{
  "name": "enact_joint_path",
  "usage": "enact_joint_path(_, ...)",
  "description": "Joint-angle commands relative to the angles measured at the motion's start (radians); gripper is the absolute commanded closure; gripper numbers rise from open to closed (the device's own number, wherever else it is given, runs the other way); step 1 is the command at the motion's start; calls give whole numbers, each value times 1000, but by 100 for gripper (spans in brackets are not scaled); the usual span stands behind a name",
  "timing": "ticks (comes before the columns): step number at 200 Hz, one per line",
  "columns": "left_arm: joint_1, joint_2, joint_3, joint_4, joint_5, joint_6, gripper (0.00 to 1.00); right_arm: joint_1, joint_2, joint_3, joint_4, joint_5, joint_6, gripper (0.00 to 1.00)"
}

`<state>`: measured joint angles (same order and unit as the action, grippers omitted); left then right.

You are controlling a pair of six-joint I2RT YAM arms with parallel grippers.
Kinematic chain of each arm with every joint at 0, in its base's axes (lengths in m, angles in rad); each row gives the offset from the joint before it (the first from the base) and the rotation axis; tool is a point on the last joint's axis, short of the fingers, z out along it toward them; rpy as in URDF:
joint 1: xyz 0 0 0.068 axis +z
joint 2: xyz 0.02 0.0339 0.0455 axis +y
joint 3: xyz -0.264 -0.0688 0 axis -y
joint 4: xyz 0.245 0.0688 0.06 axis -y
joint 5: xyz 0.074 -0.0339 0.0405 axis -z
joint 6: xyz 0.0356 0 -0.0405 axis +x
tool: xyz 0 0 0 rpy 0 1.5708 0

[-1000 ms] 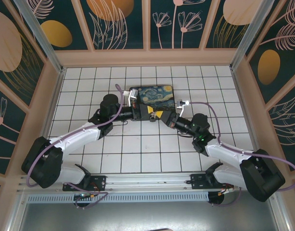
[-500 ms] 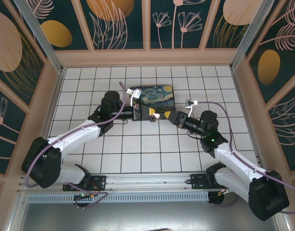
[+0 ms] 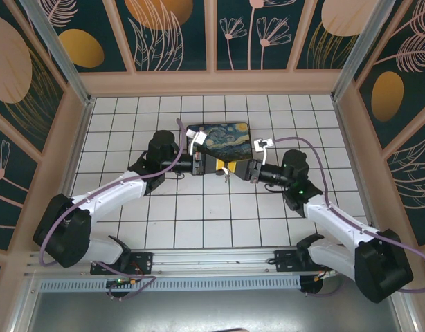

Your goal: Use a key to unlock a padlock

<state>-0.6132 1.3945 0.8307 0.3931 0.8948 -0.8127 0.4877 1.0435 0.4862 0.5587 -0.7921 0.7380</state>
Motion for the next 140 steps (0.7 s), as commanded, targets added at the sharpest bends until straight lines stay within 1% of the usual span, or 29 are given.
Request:
enact_joint_path(1, 7, -3, 21, 42, 32, -1, 100, 11, -6, -21, 132, -74, 14, 65)
enact_joint_path(14, 9, -3, 15, 59, 35, -12, 100, 15, -10, -33, 168, -92, 32, 66)
enact_joint_path(25, 8, -4, 6, 80, 37, -25, 100, 17, -10, -35, 163, -96, 37, 69)
enact_joint_path(54, 8, -6, -7, 122, 36, -53, 100, 22, -7, -45, 157, -100, 52, 73)
enact_joint_path(72, 9, -4, -13, 146, 36, -67, 100, 23, -9, -60, 182, -96, 72, 77)
enact_joint_path(103, 9, -10, -23, 163, 30, -80, 100, 23, -8, -82, 226, -96, 101, 79)
enact_joint_path(140, 10, -10, -37, 207, 38, -102, 100, 23, 0, -93, 291, -85, 140, 83)
